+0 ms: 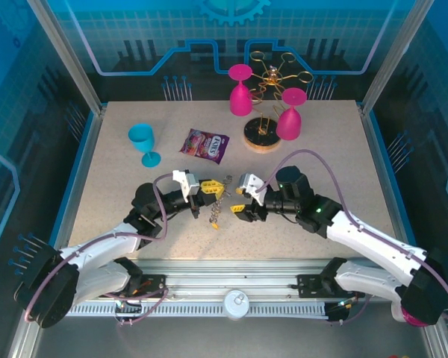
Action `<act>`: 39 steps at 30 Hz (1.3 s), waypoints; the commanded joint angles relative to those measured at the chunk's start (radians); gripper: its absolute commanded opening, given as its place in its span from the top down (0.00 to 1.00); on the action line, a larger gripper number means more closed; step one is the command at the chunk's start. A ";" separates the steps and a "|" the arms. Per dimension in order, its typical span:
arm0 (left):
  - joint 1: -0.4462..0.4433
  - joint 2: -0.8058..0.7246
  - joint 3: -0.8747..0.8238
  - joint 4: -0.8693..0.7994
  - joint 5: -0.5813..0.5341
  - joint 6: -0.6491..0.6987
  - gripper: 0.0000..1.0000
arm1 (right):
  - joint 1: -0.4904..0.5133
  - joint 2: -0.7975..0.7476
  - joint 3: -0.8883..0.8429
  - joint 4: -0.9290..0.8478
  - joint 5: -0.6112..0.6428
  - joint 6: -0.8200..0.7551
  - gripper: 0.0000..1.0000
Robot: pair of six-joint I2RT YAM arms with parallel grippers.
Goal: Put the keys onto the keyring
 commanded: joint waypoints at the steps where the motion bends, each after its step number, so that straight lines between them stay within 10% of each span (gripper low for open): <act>1: 0.008 0.004 -0.012 0.111 -0.023 -0.045 1.00 | 0.018 0.028 -0.011 0.153 0.055 0.044 0.45; 10: 0.009 0.009 -0.020 0.143 -0.030 -0.059 1.00 | 0.039 0.092 -0.010 0.240 0.039 0.075 0.49; 23: 0.008 0.002 -0.023 0.174 -0.029 -0.076 1.00 | 0.055 0.133 0.030 0.203 -0.005 0.053 0.96; 39: 0.008 -0.003 -0.016 0.114 0.015 -0.053 1.00 | 0.015 0.103 0.199 -0.052 0.028 -0.005 1.00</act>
